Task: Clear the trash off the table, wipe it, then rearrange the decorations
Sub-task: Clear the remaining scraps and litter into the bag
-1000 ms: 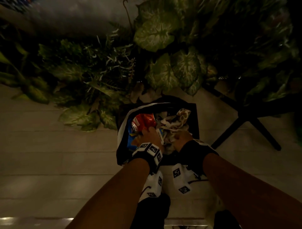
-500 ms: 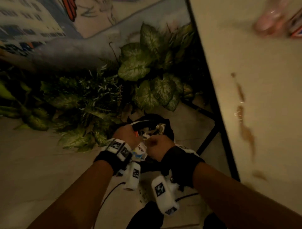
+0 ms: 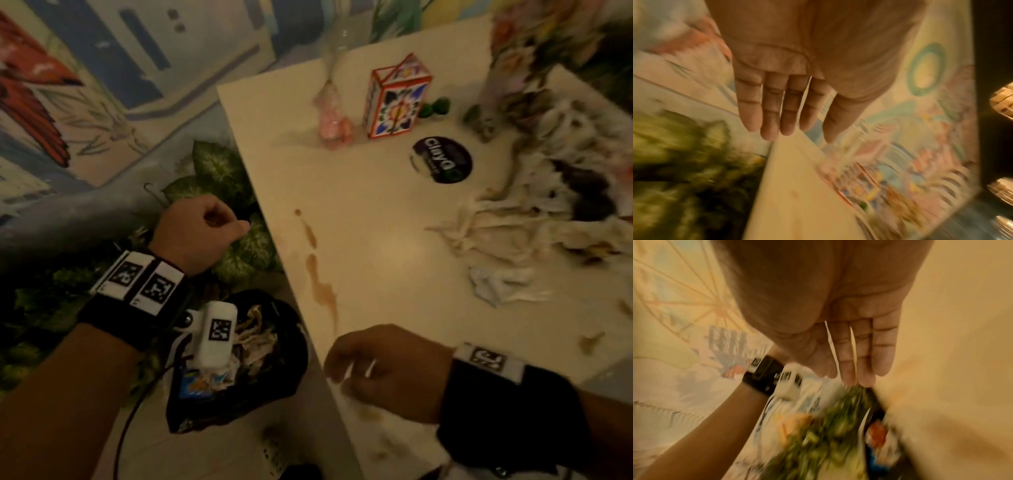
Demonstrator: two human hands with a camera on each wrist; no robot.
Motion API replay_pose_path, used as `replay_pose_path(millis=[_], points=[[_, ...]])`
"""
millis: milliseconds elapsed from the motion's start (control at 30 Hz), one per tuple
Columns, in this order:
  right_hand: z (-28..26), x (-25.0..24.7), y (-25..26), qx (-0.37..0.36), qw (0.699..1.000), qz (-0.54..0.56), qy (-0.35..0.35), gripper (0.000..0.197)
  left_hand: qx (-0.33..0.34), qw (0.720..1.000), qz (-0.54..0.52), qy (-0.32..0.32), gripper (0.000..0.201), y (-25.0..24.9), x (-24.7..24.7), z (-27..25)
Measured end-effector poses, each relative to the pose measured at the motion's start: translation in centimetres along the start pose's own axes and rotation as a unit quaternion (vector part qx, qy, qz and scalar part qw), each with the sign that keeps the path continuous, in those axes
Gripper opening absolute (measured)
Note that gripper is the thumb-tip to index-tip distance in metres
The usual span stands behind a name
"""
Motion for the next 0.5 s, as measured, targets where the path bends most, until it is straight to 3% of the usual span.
replay_pose_path(millis=[100,200,300,367,467,500], points=[[-4.9,-5.1,-6.6,0.052,0.996,-0.036,-0.067,0.019,0.051,0.998,0.002,0.025,0.02,-6.3,5.2,-0.3],[-8.9,-9.7,-14.2,0.124,0.982,-0.06,-0.133,0.014,0.06,0.997,0.001,0.058,0.02,-10.8,11.3,-0.9],[-11.7,-13.2,-20.9,0.187,0.96,-0.11,-0.177,0.022,0.07,0.987,0.037,0.139,0.031,-14.0,17.8,-1.5],[-12.7,-14.8,-23.8,0.211,0.948,-0.151,-0.182,0.037,0.071,0.972,0.079,0.211,0.061,-15.9,21.8,-1.9],[-13.1,-16.3,-26.7,0.226,0.936,-0.208,-0.172,0.066,0.077,0.939,0.15,0.299,0.128,-17.6,26.8,-2.4],[-13.1,-16.7,-27.4,0.233,0.929,-0.232,-0.17,0.076,0.083,0.927,0.184,0.315,0.139,-18.0,28.0,-2.6]])
Point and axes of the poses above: each hand's wrist, its own z-axis towards the middle knuckle, its own x-axis out of the palm, y = z × x, the point moved 5 cm from there along z, towards the middle knuckle, and after that the axes turned 8 degrees about -z, right-handed, at the moved point
